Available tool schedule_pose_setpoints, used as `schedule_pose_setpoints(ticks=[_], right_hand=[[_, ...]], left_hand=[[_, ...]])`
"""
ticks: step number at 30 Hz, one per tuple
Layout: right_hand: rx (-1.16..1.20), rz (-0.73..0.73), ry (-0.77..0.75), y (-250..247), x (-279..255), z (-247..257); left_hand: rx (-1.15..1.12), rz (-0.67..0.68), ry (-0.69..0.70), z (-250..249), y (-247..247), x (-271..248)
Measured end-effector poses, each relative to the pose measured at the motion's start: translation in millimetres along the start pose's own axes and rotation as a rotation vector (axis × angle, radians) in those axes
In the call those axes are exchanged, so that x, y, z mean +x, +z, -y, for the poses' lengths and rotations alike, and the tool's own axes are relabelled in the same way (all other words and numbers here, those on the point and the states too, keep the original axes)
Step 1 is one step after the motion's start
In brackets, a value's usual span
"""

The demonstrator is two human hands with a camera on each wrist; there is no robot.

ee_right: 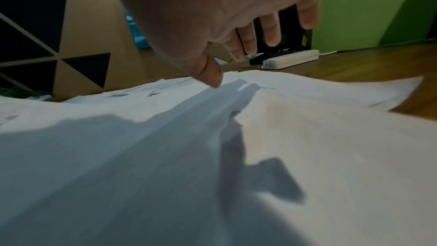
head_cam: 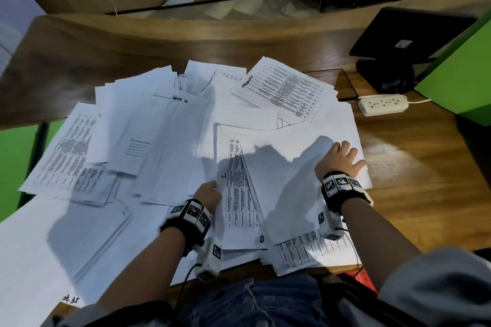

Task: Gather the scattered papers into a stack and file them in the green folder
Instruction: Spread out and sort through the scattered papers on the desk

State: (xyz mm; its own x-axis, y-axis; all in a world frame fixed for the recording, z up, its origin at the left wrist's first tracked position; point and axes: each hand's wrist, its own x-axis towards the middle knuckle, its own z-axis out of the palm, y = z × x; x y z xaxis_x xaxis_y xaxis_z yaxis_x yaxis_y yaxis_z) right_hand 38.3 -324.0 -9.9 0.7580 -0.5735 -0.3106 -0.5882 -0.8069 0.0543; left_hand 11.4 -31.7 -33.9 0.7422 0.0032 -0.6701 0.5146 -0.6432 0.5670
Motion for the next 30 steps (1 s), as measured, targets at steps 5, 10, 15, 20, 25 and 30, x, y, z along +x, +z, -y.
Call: schedule_pose_setpoints(ticks=[5,10,15,20,25,30], right_hand=[[0.178,0.282,0.141,3,-1,-15],[0.241,0.342,0.024,6,-17,0],[0.16,0.326,-0.085,15,-38,15],[0.19,0.295,-0.081,21,-44,13],[0.324,0.245,0.122,17,-34,-6],[0.318,0.226,0.212,15,-28,-18]], left_hand=[[-0.09,-0.044,-0.031,-1,6,-10],[-0.087,-0.022,-0.031,-14,12,-12],[-0.173,0.001,-0.047,-18,21,-8],[-0.16,-0.04,0.007,-16,32,-11],[-0.11,-0.168,0.033,-2,8,-9],[-0.036,-0.277,-0.062,23,-39,-1]])
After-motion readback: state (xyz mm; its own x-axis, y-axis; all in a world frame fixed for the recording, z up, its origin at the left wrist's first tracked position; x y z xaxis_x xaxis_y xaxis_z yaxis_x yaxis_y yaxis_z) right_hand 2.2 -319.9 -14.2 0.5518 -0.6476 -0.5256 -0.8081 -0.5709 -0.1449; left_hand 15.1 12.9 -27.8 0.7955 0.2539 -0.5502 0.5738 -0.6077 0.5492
